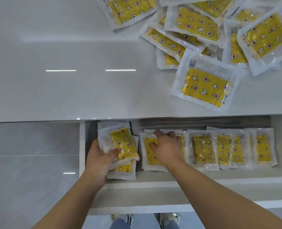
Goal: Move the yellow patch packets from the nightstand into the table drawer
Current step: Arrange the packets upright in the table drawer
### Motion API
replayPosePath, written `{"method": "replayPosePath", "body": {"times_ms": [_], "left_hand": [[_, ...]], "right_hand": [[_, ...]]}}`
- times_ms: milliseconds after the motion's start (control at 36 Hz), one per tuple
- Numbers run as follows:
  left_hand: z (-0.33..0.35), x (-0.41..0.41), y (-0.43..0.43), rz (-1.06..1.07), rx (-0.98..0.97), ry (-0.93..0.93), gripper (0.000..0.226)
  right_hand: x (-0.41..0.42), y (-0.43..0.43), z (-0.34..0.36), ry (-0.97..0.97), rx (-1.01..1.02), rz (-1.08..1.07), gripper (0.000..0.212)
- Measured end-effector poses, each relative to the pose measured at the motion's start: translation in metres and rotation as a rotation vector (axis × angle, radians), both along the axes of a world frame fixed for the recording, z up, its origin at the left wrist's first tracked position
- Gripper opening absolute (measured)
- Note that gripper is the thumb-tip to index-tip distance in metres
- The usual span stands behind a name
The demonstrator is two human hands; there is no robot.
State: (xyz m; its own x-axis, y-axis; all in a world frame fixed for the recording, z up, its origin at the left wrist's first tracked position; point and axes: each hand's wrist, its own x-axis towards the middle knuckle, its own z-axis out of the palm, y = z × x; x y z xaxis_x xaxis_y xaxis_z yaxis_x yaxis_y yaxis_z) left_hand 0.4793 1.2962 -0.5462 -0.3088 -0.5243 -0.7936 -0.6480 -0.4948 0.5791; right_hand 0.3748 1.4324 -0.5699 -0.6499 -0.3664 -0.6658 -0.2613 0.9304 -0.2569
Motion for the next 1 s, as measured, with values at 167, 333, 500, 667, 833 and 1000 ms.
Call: {"method": "replayPosePath", "body": {"times_ms": [167, 333, 500, 667, 833, 1000], "left_hand": [[0.002, -0.007, -0.002, -0.060, -0.001, -0.015, 0.043], [0.013, -0.008, 0.002, -0.083, 0.093, 0.092, 0.047], [0.020, -0.004, -0.003, -0.199, 0.158, 0.154, 0.051], [0.019, -0.009, -0.010, -0.257, 0.168, 0.053, 0.017], [0.008, -0.018, -0.009, -0.278, 0.030, 0.004, 0.027], [-0.003, -0.020, -0.011, -0.477, -0.157, -0.109, 0.029]], "right_hand": [[0.008, -0.004, 0.004, 0.360, -0.072, 0.032, 0.060], [0.009, -0.026, 0.017, -0.467, -0.520, -0.449, 0.072], [0.005, -0.031, 0.018, -0.504, -0.516, -0.482, 0.060], [0.006, -0.024, 0.019, -0.415, -0.529, -0.562, 0.061], [0.004, -0.018, 0.021, -0.331, -0.521, -0.566, 0.060], [0.000, -0.016, 0.021, -0.287, -0.474, -0.532, 0.059]]}}
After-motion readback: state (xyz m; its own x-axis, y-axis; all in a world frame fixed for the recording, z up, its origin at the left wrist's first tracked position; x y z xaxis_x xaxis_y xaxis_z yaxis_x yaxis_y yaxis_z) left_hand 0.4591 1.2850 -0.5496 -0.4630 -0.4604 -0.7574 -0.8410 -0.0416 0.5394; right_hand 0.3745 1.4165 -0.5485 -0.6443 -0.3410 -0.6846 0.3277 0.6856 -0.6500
